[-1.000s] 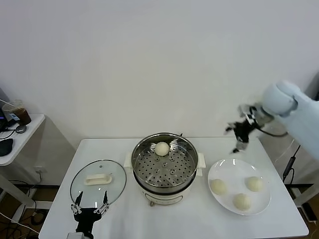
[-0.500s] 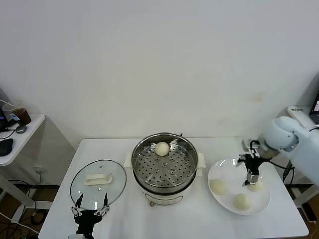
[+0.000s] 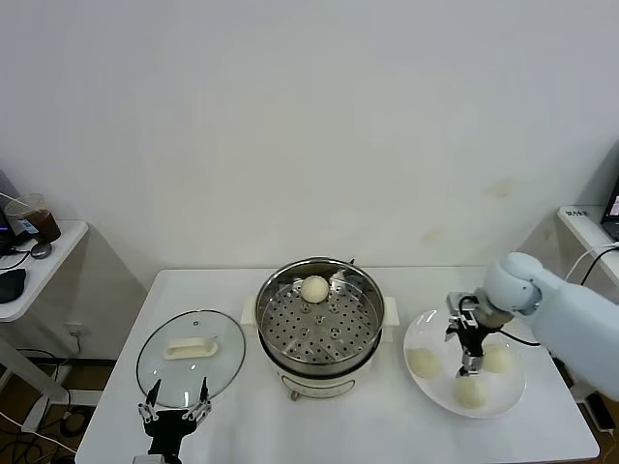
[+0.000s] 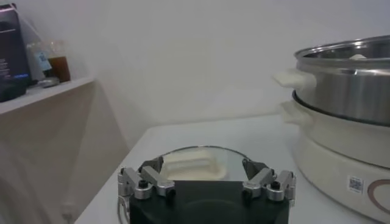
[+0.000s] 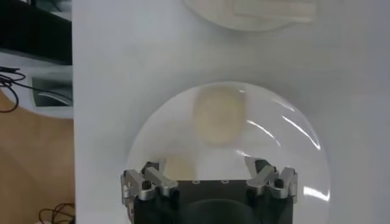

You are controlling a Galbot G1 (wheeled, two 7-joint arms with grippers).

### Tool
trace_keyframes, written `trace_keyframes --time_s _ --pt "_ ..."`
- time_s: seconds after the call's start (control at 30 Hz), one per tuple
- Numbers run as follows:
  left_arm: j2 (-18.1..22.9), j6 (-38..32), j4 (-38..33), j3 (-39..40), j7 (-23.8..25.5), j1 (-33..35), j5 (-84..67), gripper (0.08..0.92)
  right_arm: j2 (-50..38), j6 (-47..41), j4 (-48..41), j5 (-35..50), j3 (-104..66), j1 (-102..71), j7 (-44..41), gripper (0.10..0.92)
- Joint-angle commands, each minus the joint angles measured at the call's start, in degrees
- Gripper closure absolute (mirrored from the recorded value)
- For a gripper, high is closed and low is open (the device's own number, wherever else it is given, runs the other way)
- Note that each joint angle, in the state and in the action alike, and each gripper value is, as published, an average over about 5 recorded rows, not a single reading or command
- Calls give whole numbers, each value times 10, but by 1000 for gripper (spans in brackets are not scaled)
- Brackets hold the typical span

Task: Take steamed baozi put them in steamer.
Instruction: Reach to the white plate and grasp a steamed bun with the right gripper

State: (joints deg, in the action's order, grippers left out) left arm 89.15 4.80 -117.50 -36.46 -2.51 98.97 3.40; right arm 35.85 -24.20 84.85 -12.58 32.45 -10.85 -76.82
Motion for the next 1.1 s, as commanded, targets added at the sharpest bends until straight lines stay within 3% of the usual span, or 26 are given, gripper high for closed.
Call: trace_keyframes --time_s 0.03,1.1 --pt "0 0 3 0 0 -1 0 177 47 9 -32 -16 -3 -13 7 203" --pt "1 0 16 -3 1 -11 -1 177 86 21 -76 -48 -6 -28 18 203"
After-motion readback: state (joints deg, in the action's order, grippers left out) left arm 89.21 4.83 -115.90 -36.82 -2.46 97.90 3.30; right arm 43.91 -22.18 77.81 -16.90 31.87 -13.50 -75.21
